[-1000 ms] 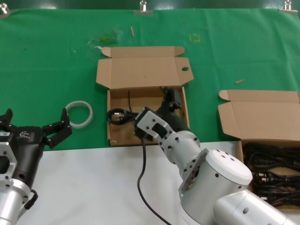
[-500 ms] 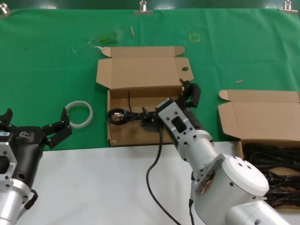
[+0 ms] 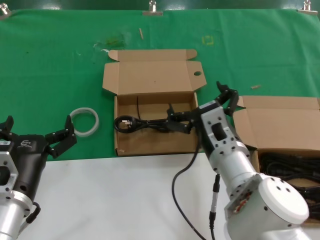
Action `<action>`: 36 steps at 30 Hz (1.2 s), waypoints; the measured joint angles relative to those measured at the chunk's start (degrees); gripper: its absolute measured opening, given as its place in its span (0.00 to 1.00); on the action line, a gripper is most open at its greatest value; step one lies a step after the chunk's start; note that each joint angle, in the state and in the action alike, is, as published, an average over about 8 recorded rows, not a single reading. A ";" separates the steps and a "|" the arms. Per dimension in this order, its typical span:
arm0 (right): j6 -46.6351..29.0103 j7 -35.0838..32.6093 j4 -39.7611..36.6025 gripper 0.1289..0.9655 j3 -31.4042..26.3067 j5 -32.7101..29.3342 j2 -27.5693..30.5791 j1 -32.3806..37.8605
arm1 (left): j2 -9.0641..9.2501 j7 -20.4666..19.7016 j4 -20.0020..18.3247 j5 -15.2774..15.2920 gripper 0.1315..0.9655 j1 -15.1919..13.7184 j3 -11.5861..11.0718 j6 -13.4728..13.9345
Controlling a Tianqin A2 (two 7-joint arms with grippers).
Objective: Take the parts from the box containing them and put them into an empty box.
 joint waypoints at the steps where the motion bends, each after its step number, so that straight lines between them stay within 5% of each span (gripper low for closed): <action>1: -0.46 1.06 0.22 1.00 0.65 -0.72 0.00 -0.44 | 0.00 0.00 0.00 0.00 1.00 0.00 0.00 0.00; 36: -16.49 37.68 7.70 1.00 23.24 -25.78 -0.01 -15.81 | 0.00 0.01 0.00 0.00 1.00 0.00 0.00 0.00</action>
